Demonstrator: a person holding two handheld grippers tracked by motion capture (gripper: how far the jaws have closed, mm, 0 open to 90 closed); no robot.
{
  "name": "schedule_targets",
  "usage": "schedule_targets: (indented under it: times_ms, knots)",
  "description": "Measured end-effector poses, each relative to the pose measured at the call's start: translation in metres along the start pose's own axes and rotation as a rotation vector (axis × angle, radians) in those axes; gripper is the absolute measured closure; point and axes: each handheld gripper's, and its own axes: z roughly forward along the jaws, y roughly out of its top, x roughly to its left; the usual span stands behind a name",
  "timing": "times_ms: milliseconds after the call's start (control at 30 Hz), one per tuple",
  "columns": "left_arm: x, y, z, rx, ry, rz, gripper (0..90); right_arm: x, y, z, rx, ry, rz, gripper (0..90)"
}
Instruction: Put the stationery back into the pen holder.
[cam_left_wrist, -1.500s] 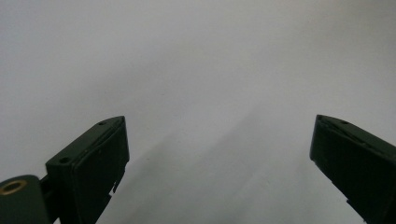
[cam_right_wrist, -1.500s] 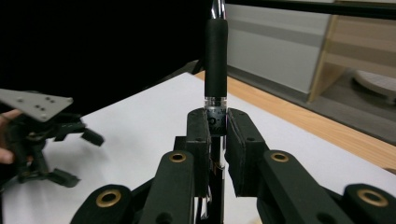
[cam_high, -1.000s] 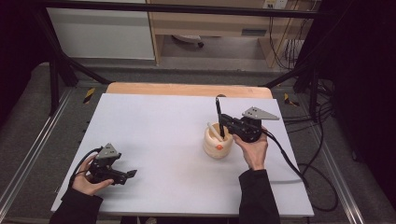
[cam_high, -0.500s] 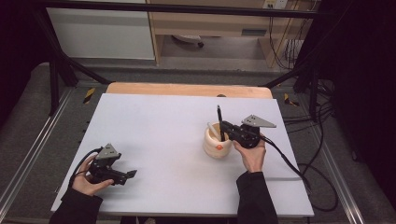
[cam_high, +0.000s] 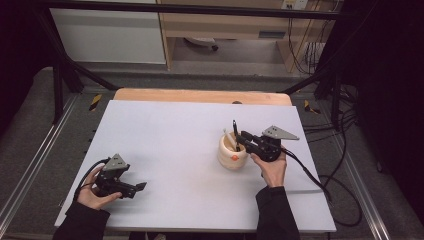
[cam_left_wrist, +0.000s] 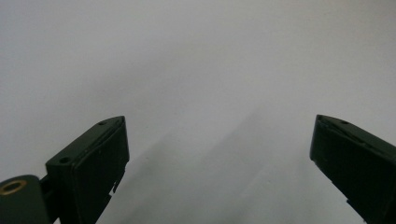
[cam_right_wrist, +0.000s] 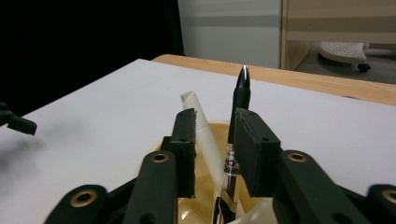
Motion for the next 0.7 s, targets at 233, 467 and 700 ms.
schedule_targets:
  times_ms: [233,467,700]
  knots:
    - [0.000,0.000,0.000,-0.001,0.000,0.000,4.8,0.010,0.020,-0.011,0.016,0.007,-0.023,42.6]
    - [0.000,0.000,0.000,0.001,0.001,-0.001,4.8,0.015,0.034,-0.023,0.038,0.009,-0.022,11.7]
    - [0.000,-0.001,0.002,0.002,0.006,-0.005,4.7,0.014,0.029,-0.038,0.105,-0.036,-0.025,0.7]
